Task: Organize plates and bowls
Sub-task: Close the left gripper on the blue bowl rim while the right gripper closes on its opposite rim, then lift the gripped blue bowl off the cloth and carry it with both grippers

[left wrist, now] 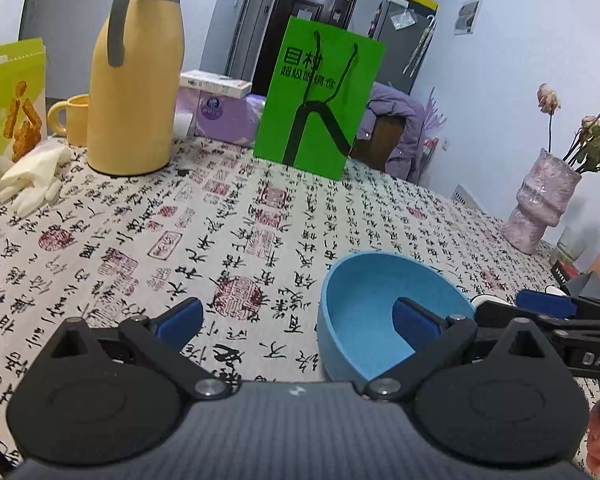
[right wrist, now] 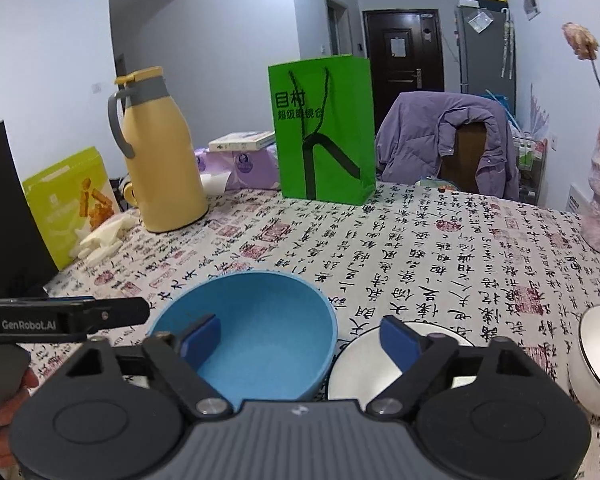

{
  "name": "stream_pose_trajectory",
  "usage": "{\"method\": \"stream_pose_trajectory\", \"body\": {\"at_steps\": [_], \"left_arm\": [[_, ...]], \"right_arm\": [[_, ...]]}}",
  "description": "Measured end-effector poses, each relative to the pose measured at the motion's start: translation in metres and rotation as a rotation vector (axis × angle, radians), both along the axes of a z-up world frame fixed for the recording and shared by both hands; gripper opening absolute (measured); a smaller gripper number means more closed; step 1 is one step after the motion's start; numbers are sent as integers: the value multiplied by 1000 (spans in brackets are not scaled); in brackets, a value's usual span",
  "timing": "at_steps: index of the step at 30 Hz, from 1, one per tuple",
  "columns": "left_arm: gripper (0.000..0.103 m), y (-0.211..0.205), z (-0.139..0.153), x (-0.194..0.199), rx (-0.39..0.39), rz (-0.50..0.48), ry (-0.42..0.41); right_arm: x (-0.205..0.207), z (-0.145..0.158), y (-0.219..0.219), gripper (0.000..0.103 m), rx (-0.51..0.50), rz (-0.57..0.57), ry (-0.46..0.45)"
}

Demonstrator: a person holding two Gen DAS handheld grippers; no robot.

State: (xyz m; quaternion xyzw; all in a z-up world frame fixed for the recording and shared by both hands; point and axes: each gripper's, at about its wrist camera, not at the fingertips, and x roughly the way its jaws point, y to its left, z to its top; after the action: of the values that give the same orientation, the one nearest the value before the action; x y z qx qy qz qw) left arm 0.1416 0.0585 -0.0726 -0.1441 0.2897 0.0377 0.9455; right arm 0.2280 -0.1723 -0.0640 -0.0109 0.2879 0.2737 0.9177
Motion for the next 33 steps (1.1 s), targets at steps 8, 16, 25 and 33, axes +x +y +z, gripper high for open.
{"method": "stream_pose_trajectory", "body": {"at_steps": [8, 16, 25, 33], "left_arm": [[91, -8, -8, 16, -21, -5, 57], [64, -14, -16, 28, -46, -5, 112], [23, -19, -22, 36, -90, -7, 159], [19, -22, -21, 38, -65, 37, 170]], "right_arm": [[20, -12, 15, 49, -62, 5, 45], [32, -21, 20, 35, -82, 3, 72], [38, -25, 23, 27, -98, 4, 79], [37, -25, 22, 15, -99, -12, 78]]}}
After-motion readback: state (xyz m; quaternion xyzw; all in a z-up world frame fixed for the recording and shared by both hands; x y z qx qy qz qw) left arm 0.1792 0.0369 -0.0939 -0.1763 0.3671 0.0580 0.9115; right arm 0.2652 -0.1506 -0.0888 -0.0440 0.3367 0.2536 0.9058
